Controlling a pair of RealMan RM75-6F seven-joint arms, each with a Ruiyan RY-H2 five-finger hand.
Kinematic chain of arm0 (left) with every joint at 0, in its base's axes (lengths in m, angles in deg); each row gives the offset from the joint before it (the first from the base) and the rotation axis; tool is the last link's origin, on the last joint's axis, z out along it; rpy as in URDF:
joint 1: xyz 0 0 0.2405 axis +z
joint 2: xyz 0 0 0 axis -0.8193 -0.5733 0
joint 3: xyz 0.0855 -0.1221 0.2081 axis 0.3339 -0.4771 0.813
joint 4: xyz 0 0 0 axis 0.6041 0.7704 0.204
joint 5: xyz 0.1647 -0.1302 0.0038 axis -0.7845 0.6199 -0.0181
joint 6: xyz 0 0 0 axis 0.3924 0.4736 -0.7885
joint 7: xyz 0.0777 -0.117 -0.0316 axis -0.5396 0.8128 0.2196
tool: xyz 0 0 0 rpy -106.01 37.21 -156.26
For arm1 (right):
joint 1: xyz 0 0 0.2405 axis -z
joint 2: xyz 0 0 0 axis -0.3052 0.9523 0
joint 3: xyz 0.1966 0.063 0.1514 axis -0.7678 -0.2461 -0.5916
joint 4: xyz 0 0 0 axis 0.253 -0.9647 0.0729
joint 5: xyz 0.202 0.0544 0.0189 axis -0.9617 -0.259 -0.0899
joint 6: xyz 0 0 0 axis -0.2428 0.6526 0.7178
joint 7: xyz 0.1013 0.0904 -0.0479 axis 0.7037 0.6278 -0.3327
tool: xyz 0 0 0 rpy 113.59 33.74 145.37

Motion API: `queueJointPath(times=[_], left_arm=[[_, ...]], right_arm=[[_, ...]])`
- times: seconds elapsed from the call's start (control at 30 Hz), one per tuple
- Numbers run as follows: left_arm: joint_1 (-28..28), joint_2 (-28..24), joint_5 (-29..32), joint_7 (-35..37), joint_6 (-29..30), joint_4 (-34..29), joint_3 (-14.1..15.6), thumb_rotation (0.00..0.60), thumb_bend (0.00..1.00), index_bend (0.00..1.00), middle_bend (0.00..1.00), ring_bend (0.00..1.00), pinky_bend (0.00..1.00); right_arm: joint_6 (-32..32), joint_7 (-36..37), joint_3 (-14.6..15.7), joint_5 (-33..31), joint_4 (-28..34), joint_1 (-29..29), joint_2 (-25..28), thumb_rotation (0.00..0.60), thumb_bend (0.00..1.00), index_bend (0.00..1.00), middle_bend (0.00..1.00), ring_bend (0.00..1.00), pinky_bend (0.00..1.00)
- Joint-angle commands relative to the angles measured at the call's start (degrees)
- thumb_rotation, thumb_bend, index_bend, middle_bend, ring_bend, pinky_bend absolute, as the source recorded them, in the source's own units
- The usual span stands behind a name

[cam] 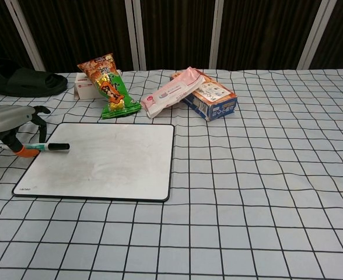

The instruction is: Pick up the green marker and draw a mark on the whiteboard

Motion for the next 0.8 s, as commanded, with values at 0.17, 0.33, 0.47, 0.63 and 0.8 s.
queueJointPath(times=[0.17, 0.33, 0.47, 0.63, 0.8], left_arm=[[0.32, -0.24, -0.69, 3.22, 1.58, -2.04, -1.01, 0.6, 0.58, 0.63, 0.07, 0.0, 0.0], [0.68, -0.82, -1.97, 7.99, 4.03, -5.85, -3.24, 0.6, 0.58, 0.64, 0.08, 0.0, 0.0], [1.17, -1.26, -1.69, 13.57, 5.62, -10.55, -6.21, 0.6, 0.58, 0.64, 0.08, 0.0, 0.0], [1.37, -0.54, -1.46, 20.21, 6.66, -15.1, -9.24, 0.6, 0.58, 0.64, 0.09, 0.0, 0.01], [1.54, 2.06, -2.32, 28.74, 6.72, -17.68, -10.88, 0.6, 0.58, 0.65, 0.11, 0.0, 0.02]], right_arm=[[0.09, 0.01, 0.01, 0.1, 0.04, 0.04, -0.05, 0.6, 0.35, 0.0, 0.0, 0.0, 0.0], [0.1, 0.15, -0.05, -0.05, 0.05, 0.09, -0.03, 0.6, 0.35, 0.0, 0.0, 0.0, 0.0], [0.07, 0.2, -0.04, 0.0, 0.05, 0.08, -0.06, 0.6, 0.35, 0.0, 0.0, 0.0, 0.0], [-0.01, 0.29, -0.11, -0.05, 0.09, 0.02, -0.07, 0.6, 0.35, 0.0, 0.0, 0.0, 0.0], [-0.17, 0.55, -0.17, -0.1, 0.17, -0.05, 0.02, 0.6, 0.35, 0.0, 0.0, 0.0, 0.0]])
